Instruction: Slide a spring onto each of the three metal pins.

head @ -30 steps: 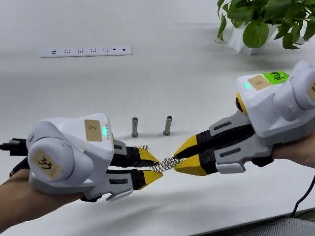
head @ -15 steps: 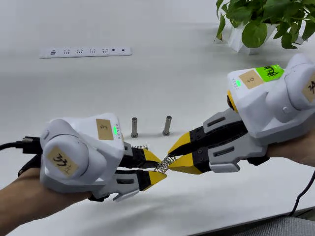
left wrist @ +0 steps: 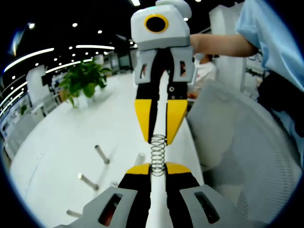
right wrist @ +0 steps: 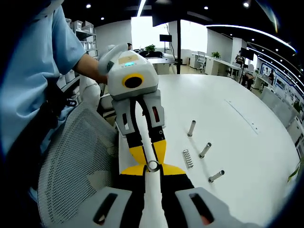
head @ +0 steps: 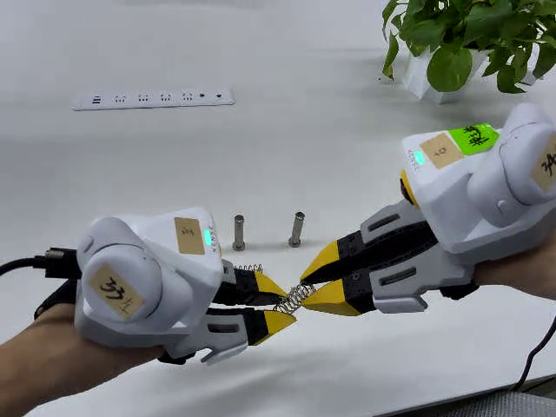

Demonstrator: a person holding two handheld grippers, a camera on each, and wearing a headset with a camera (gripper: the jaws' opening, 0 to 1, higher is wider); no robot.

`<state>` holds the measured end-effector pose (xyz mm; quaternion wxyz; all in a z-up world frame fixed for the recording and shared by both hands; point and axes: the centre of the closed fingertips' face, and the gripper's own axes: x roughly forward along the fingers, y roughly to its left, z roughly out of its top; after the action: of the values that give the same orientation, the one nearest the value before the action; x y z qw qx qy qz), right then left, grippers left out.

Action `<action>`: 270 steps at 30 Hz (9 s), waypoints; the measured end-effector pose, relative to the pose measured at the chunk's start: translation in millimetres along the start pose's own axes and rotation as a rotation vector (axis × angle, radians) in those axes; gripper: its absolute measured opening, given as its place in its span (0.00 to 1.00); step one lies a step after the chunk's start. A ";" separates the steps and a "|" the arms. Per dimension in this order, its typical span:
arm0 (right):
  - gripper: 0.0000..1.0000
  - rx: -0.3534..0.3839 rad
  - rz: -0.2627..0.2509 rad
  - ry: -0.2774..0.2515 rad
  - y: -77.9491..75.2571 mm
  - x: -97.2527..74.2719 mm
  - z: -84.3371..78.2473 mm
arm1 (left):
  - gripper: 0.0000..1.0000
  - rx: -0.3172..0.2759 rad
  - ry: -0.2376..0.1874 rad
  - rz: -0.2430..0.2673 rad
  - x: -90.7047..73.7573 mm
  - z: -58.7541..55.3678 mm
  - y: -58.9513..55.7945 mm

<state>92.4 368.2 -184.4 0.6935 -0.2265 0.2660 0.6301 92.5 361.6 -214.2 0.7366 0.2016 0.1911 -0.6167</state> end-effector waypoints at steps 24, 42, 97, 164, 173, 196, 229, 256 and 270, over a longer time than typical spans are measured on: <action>0.13 -0.205 0.125 0.230 7.2 20.8 -5.6 | 0.09 0.001 0.027 0.002 -0.2 -2.8 -0.3; 0.13 -0.213 0.142 0.254 10.2 21.3 -9.5 | 0.09 0.007 0.011 -0.002 2.0 2.0 -3.7; 0.12 -0.389 0.237 0.415 -50.9 92.6 41.7 | 1.00 -0.370 -0.056 0.522 -88.1 -95.6 48.5; 0.12 -0.635 0.301 0.620 -99.4 137.6 61.5 | 0.97 -0.484 -0.030 0.548 -89.5 -130.3 40.0; 0.12 -0.641 0.307 0.629 -99.3 142.1 57.9 | 0.98 -0.485 -0.034 0.552 -90.2 -131.6 42.3; 0.13 -0.633 0.328 0.665 -104.7 172.7 27.7 | 0.97 -0.507 -0.031 0.547 -88.1 -136.5 35.6; 0.74 -0.509 0.223 0.437 -101.2 171.4 37.5 | 0.97 -0.481 -0.021 0.530 -89.2 -124.8 41.2; 0.99 -0.116 -0.082 0.115 -99.2 85.3 8.6 | 0.97 -0.414 -0.005 0.522 -91.5 -107.4 49.0; 0.99 0.062 -0.207 0.074 -74.6 38.2 -41.0 | 0.93 -0.399 0.032 0.505 -91.0 -113.9 51.7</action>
<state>165.7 362.6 -241.9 0.7513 -0.2542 0.2858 0.5379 124.6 506.1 -259.0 0.8884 0.1038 0.2635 -0.3614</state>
